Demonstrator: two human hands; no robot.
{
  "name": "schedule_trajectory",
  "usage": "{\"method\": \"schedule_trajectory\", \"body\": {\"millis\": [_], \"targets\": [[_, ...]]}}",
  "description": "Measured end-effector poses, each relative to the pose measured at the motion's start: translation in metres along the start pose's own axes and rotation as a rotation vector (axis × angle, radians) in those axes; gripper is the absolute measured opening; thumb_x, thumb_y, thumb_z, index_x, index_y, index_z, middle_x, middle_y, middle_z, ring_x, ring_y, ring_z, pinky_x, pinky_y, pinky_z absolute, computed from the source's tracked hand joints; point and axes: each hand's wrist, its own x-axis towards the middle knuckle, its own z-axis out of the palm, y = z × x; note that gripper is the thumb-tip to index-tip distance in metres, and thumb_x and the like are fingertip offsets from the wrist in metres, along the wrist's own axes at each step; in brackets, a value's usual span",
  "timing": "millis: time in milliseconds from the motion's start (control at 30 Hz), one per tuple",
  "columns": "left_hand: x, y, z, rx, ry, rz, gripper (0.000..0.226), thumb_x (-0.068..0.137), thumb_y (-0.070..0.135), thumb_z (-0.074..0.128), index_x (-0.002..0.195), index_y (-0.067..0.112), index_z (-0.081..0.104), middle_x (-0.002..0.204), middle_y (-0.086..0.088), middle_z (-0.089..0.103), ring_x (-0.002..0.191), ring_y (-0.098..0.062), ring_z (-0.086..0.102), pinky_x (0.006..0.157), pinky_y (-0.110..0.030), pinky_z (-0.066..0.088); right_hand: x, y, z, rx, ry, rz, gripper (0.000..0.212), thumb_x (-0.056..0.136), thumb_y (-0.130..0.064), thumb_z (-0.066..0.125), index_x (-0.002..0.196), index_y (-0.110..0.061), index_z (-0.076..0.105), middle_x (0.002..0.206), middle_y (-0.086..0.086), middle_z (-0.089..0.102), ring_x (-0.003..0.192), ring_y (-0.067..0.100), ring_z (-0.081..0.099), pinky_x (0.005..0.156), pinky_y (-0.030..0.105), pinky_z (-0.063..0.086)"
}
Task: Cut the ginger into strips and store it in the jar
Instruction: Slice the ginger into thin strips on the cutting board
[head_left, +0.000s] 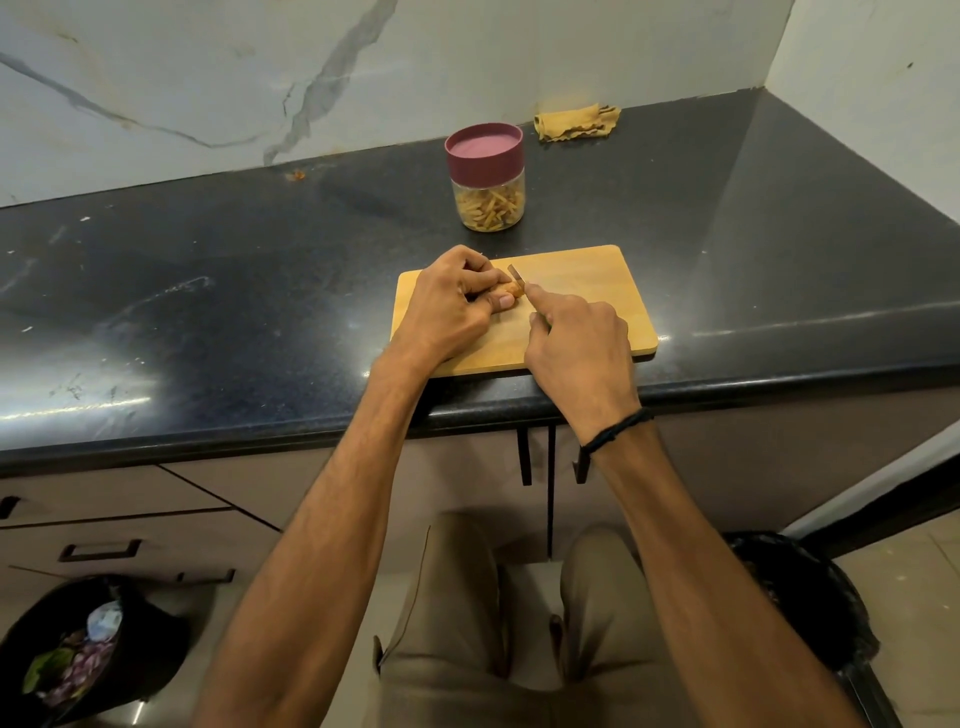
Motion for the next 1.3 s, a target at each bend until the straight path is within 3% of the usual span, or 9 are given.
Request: {"method": "schedule_trajectory", "body": {"millis": [100,467,567,700,833,933,1167,1300], "targets": [[0.0,0.0,0.0,-0.016,0.009,-0.01,0.027,0.088,0.023,0.077,0.112,0.01,0.075,0.109,0.001,0.063,0.095,-0.009,0.06,0.076,-0.002,0.043,0.004,-0.006,0.002,-0.009,-0.014,0.004,0.044,0.101,-0.026,0.047,0.145,-0.029,0.042,0.118,0.005,0.064,0.104,0.022,0.057,0.086,0.034,0.047],[0.001,-0.002,0.0,0.036,-0.003,0.008,0.025,0.091,0.025,0.074,0.114,0.015,0.076,0.108,0.006,0.058,0.088,0.001,0.052,0.075,0.001,0.038,-0.007,-0.001,-0.011,-0.043,-0.106,0.053,0.043,0.101,-0.025,0.048,0.144,-0.029,0.044,0.119,0.005,0.062,0.105,0.024,0.057,0.089,0.037,0.048],[0.001,-0.002,-0.001,0.03,-0.001,0.015,0.025,0.09,0.027,0.075,0.113,0.016,0.077,0.108,0.005,0.06,0.089,0.0,0.053,0.076,-0.001,0.039,-0.009,0.004,-0.016,-0.01,-0.092,0.083,0.041,0.101,-0.024,0.048,0.141,-0.031,0.048,0.118,0.005,0.063,0.097,0.022,0.056,0.088,0.037,0.05],[0.002,-0.004,-0.002,0.032,-0.006,0.011,0.026,0.09,0.029,0.075,0.113,0.019,0.077,0.107,0.011,0.058,0.092,0.001,0.053,0.077,-0.001,0.04,-0.011,0.016,-0.021,0.019,-0.059,0.117,0.04,0.102,-0.026,0.046,0.141,-0.031,0.049,0.119,0.004,0.064,0.083,0.014,0.041,0.092,0.034,0.048],[0.0,-0.005,-0.001,0.035,-0.01,0.024,0.026,0.09,0.03,0.074,0.113,0.02,0.077,0.107,0.012,0.058,0.095,0.003,0.054,0.079,-0.002,0.04,-0.008,0.024,-0.024,0.108,-0.036,0.173,0.041,0.102,-0.026,0.045,0.142,-0.033,0.047,0.119,0.004,0.062,0.086,0.014,0.043,0.092,0.033,0.048],[0.0,-0.005,-0.002,0.034,-0.024,0.025,0.025,0.09,0.03,0.074,0.113,0.022,0.077,0.108,0.012,0.059,0.097,0.002,0.054,0.079,-0.003,0.041,-0.004,0.027,-0.026,0.12,-0.072,0.198,0.041,0.102,-0.027,0.045,0.143,-0.029,0.047,0.123,0.004,0.06,0.098,0.02,0.051,0.093,0.033,0.047],[0.0,-0.005,-0.002,0.011,-0.014,0.019,0.024,0.089,0.031,0.075,0.111,0.022,0.078,0.108,0.009,0.061,0.1,-0.006,0.058,0.079,-0.006,0.044,0.007,0.038,-0.023,0.164,-0.057,0.256,0.034,0.099,-0.027,0.044,0.127,-0.023,0.063,0.114,0.006,0.065,0.082,0.019,0.044,0.073,0.028,0.038],[0.0,-0.004,-0.002,-0.011,-0.01,0.008,0.024,0.089,0.031,0.076,0.111,0.023,0.078,0.108,0.008,0.062,0.098,-0.005,0.059,0.08,-0.006,0.044,0.009,0.046,-0.032,0.111,-0.096,0.292,0.035,0.098,-0.028,0.045,0.127,-0.032,0.063,0.117,0.005,0.065,0.083,0.023,0.046,0.073,0.029,0.037]]}}
